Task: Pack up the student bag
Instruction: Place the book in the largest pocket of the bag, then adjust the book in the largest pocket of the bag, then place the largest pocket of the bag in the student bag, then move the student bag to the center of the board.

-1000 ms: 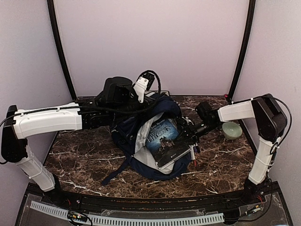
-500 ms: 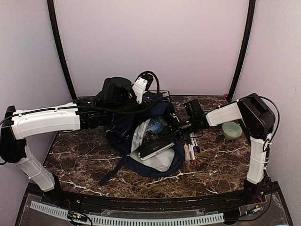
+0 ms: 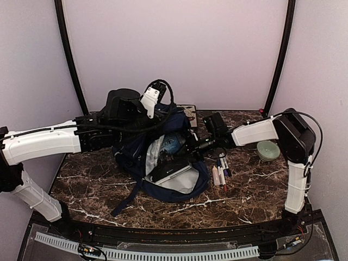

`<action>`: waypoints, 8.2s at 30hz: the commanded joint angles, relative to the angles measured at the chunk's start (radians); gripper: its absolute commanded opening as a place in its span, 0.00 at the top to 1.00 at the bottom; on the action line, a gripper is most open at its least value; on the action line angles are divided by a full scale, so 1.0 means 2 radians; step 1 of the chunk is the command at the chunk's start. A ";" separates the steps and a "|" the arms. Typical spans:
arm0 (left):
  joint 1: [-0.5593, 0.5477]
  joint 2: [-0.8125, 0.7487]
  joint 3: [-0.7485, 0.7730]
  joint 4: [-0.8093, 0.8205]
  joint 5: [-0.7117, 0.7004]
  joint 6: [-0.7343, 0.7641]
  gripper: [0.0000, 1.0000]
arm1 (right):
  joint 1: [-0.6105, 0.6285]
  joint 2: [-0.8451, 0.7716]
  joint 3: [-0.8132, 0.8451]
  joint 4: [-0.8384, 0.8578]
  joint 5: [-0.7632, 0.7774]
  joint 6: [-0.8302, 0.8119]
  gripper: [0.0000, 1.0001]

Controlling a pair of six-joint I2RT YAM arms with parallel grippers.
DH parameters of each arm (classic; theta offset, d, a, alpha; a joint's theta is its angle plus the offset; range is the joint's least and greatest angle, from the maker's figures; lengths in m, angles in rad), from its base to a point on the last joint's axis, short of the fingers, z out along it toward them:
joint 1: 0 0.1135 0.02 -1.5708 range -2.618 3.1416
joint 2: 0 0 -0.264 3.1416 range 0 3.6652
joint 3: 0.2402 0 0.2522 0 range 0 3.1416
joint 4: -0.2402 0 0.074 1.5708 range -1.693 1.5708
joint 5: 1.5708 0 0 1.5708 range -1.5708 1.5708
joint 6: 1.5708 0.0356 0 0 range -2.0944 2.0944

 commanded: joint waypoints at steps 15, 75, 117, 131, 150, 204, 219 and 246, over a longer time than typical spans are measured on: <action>-0.008 -0.127 -0.023 0.000 0.021 0.004 1.00 | 0.054 0.060 0.126 -0.026 0.029 -0.059 1.00; -0.009 -0.189 -0.104 0.032 0.018 -0.023 1.00 | 0.197 -0.076 -0.011 -0.148 0.509 -0.686 0.40; -0.003 -0.016 -0.087 -0.003 0.044 -0.050 1.00 | 0.178 -0.284 -0.130 -0.353 0.313 -0.711 0.34; -0.015 0.060 -0.113 0.021 0.146 -0.089 1.00 | 0.073 -0.357 -0.189 -0.385 0.296 -0.733 0.34; -0.015 -0.055 -0.120 0.020 0.009 -0.085 1.00 | 0.064 -0.263 -0.032 -0.364 0.117 -0.639 0.62; 0.156 -0.158 -0.372 0.014 0.135 -0.384 0.22 | -0.127 -0.042 0.077 -0.455 0.199 -0.679 0.33; 0.150 -0.219 -0.379 -0.033 0.115 -0.380 0.30 | -0.042 0.181 0.381 -0.471 0.180 -0.582 0.39; -0.063 -0.112 -0.286 -0.109 0.206 0.108 0.43 | -0.021 -0.224 -0.004 -0.450 0.174 -0.722 0.37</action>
